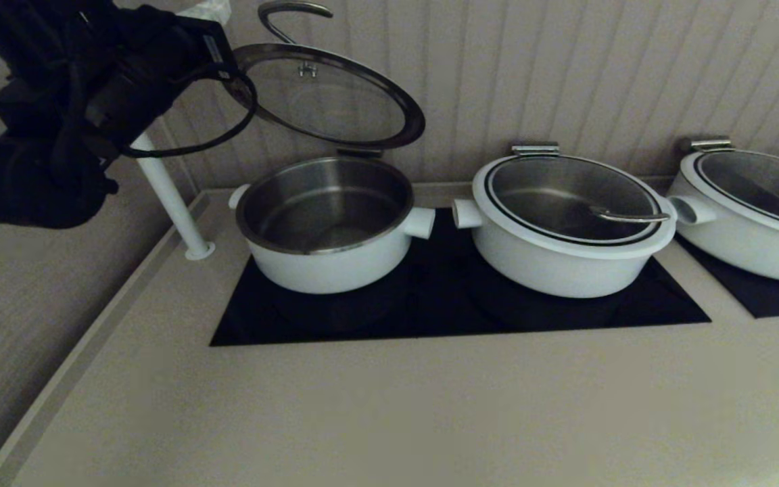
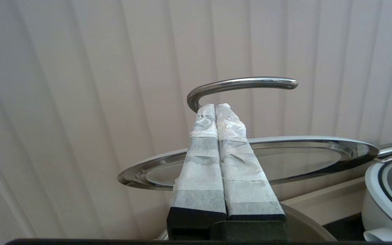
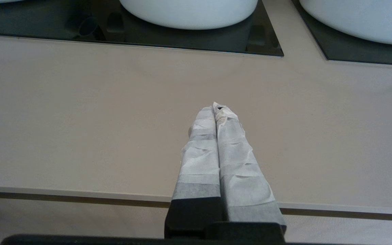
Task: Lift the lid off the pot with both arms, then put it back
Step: Close the pot lid
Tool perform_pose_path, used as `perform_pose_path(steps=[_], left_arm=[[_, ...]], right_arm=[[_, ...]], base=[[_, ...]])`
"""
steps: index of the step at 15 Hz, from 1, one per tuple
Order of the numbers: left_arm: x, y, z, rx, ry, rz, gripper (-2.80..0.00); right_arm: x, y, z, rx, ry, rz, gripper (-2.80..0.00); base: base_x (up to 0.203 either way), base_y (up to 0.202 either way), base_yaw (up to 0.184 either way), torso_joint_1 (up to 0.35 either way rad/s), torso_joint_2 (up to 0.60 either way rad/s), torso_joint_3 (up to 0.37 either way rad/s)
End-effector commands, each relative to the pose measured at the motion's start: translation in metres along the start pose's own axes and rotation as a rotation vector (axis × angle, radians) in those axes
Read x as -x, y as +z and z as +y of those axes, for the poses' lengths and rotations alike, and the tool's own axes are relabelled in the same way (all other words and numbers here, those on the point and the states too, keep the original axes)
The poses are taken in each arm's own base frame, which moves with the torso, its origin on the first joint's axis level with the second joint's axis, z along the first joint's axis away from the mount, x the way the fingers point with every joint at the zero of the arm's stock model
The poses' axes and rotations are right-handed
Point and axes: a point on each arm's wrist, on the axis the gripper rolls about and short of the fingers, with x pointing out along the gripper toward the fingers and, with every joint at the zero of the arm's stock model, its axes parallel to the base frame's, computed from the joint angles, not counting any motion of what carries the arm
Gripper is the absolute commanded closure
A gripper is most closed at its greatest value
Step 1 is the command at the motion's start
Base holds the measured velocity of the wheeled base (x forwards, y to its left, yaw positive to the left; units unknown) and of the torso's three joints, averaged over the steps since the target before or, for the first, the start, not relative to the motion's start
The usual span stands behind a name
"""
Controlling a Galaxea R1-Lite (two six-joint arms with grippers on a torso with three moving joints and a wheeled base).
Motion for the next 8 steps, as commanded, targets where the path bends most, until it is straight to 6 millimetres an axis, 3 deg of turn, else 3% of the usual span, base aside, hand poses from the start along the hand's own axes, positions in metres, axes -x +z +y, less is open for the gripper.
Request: perform_pose_path(steps=[1,8], left_arm=[[-0.007,-0.008,0.000,0.000,-0.001,0.004,0.00],[-0.027,-0.019,0.000,0.003,-0.007,0.027,0.00]], right_arm=[[0.000,0.000,0.000,0.001,0.001,0.001,0.00],[0.000,0.000,0.000,0.001,0.001,0.001,0.00]], base=[[0.000,0.000,0.000,0.000,0.00,0.000],[0.000,0.000,0.000,0.000,0.00,0.000]])
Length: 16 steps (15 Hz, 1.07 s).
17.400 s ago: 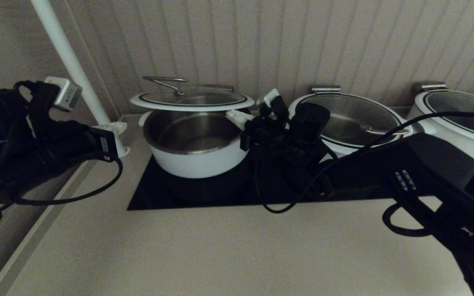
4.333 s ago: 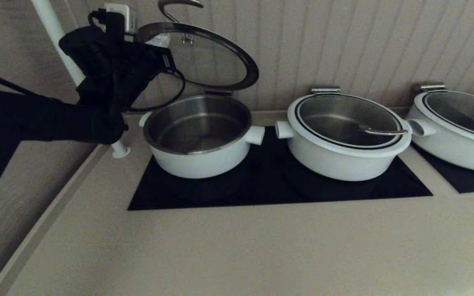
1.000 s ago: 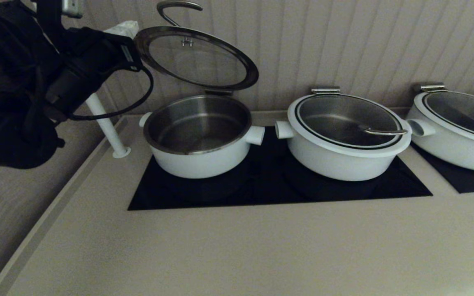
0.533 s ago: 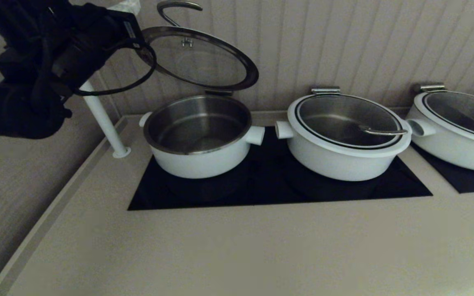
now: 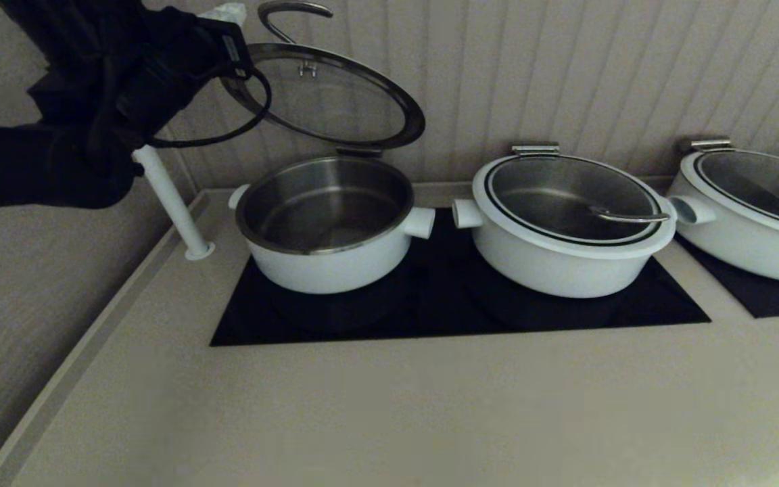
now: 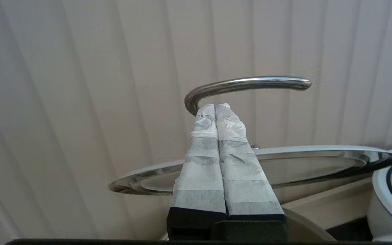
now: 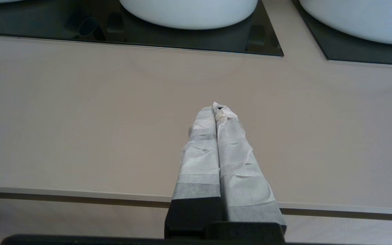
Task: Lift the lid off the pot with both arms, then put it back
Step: Close the pot lid
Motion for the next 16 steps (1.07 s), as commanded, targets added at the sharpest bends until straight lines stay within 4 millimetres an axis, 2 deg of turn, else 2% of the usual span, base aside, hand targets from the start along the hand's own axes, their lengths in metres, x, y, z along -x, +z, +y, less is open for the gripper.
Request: perform_pose_path(steps=[1,9,16], left_arm=[[-0.004,-0.009,-0.001,0.000,-0.003,0.020,0.00],[-0.007,-0.010,0.000,0.001,-0.004,0.024,0.00],[-0.004,-0.022,-0.002,0.004,-0.006,0.069,0.00]], right_arm=[[0.000,0.000,0.000,0.001,0.001,0.002,0.00],[0.000,0.000,0.000,0.001,0.001,0.002,0.00],[0.000,0.000,0.000,0.001,0.001,0.002,0.00]], base=[[0.000,0.000,0.000,0.000,0.00,0.000],[0.000,0.000,0.000,0.000,0.00,0.000],[0.000,0.000,0.000,0.000,0.00,0.000]])
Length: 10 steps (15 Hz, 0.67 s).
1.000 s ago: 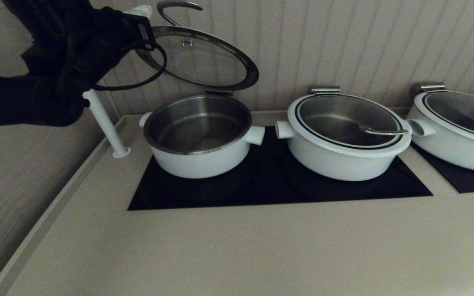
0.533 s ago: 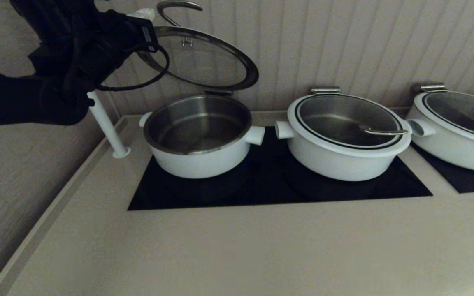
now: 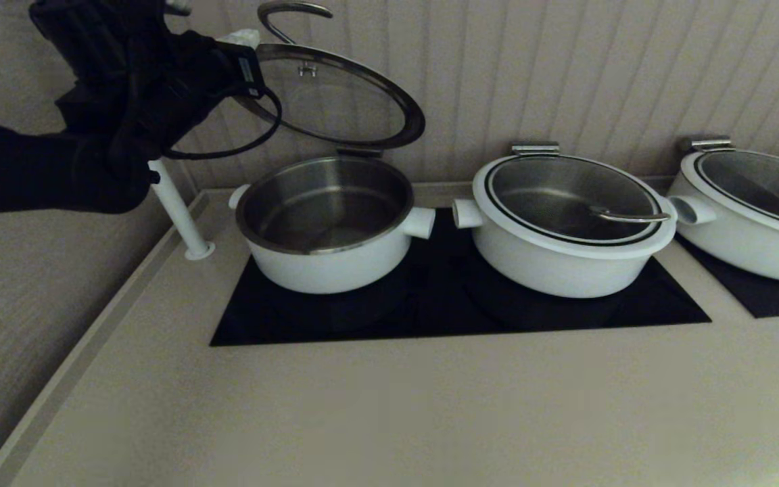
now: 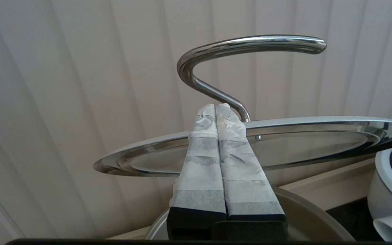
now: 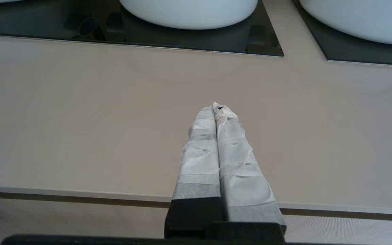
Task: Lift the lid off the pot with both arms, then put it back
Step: Close the pot lid
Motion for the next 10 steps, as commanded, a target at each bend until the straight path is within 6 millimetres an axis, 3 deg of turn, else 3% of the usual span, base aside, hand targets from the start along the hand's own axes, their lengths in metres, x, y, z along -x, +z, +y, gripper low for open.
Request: perform_pose_path(steps=[1,10], left_arm=[[0.0001,-0.0029,0.0000,0.000,0.000,0.006,0.00],[-0.0031,-0.0112,-0.0005,0.002,-0.001,0.020,0.00]], right_arm=[[-0.0001,0.0000,0.0000,0.001,0.001,0.001,0.00],[-0.0001,0.0000,0.0000,0.001,0.001,0.001,0.00]], base=[[0.000,0.000,0.000,0.000,0.00,0.000],[0.000,0.000,0.000,0.000,0.00,0.000]])
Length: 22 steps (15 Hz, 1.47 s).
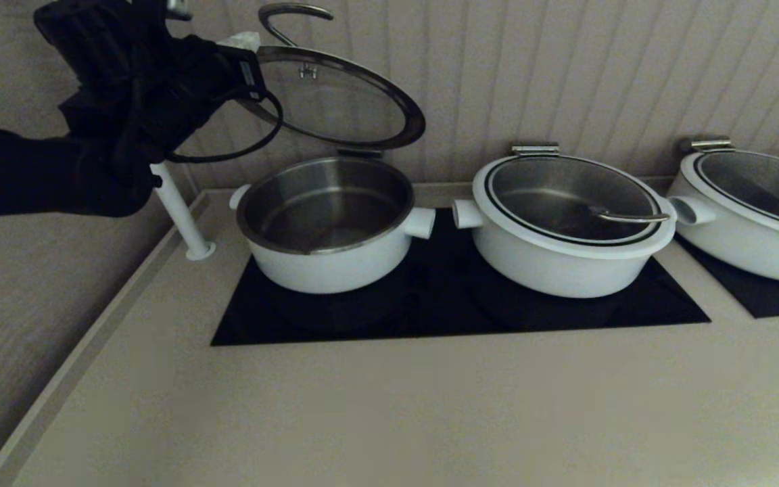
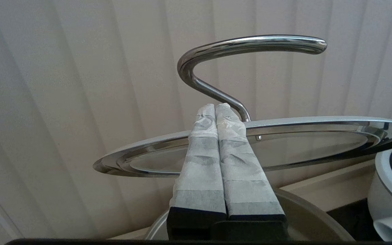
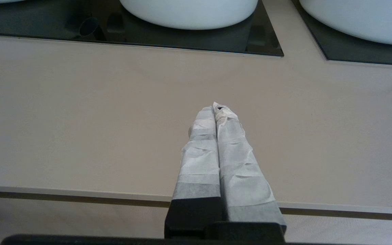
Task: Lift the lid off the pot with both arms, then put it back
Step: Close the pot lid
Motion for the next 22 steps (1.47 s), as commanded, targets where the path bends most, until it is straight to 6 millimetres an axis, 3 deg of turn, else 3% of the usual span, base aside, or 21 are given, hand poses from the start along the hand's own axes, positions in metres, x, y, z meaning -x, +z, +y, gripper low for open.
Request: perform_pose_path(steps=[1,9,22], left_arm=[[-0.003,-0.004,0.000,0.000,-0.001,0.001,0.00],[-0.020,0.000,0.001,-0.004,0.004,-0.054,0.00],[-0.009,-0.014,0.000,-0.001,0.001,0.014,0.00]], right_arm=[[0.000,0.000,0.000,0.001,0.001,0.001,0.00],[0.000,0.000,0.000,0.001,0.001,0.001,0.00],[0.000,0.000,0.000,0.001,0.001,0.001,0.00]], base=[[0.000,0.000,0.000,0.000,0.00,0.000],[0.000,0.000,0.000,0.000,0.00,0.000],[0.000,0.000,0.000,0.000,0.00,0.000]])
